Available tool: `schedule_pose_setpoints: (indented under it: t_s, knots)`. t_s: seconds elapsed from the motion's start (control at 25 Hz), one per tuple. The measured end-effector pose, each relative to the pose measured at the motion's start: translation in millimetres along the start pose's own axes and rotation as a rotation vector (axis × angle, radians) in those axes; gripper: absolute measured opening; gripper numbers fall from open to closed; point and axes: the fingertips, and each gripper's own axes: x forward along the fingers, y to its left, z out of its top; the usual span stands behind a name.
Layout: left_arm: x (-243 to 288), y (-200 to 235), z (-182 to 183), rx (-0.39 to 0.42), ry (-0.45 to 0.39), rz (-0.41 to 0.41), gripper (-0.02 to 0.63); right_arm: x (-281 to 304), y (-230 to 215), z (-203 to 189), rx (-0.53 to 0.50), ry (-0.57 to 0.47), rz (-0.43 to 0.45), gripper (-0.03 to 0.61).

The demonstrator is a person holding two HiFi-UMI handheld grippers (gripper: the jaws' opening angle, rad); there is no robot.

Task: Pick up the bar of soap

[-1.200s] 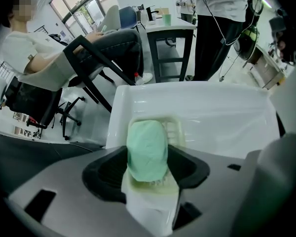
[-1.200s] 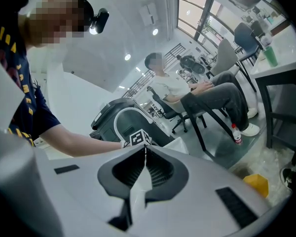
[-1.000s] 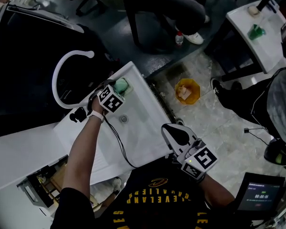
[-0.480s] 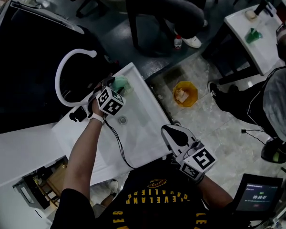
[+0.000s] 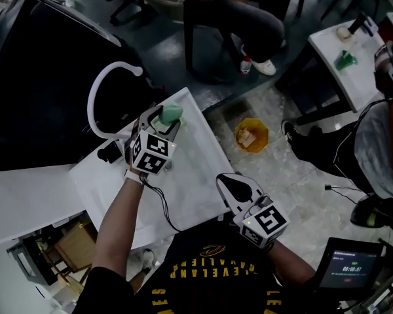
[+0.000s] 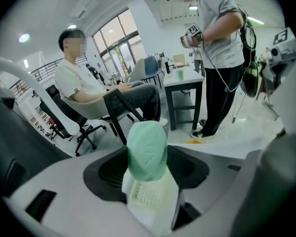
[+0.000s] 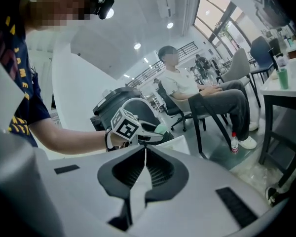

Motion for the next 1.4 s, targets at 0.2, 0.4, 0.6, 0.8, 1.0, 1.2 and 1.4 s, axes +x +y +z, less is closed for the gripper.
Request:
schedule_pose_setpoints:
  t_s: [0.2, 0.4, 0.6, 0.8, 1.0, 1.2, 1.4]
  knots:
    - [-45, -10, 29, -0.097, -0.159, 0.001, 0.262, -4, 5, 9, -0.017, -0.027, 0.005, 0.02]
    - [-92, -18, 56, -0.147, -0.319, 0.019, 0.262, -3, 5, 14, -0.038, -0.022, 0.002, 0.02]
    - [-134, -20, 69, -0.227, -0.433, 0.026, 0.262, 2, 12, 17, -0.061, -0.008, 0.017, 0.019]
    - [-171, -30, 68, -0.321, -0.511, -0.022, 0.262, 9, 32, 28, -0.118, -0.015, 0.04, 0.018]
    - [-196, -37, 60, -0.413, -0.565, -0.043, 0.262, 17, 47, 41, -0.152, -0.033, 0.073, 0.018]
    - [-220, -43, 47, -0.517, -0.606, -0.046, 0.262, 15, 55, 50, -0.188, -0.036, 0.101, 0.02]
    - [-242, -49, 40, -0.579, -0.646, -0.043, 0.262, 8, 61, 67, -0.194, -0.077, 0.095, 0.018]
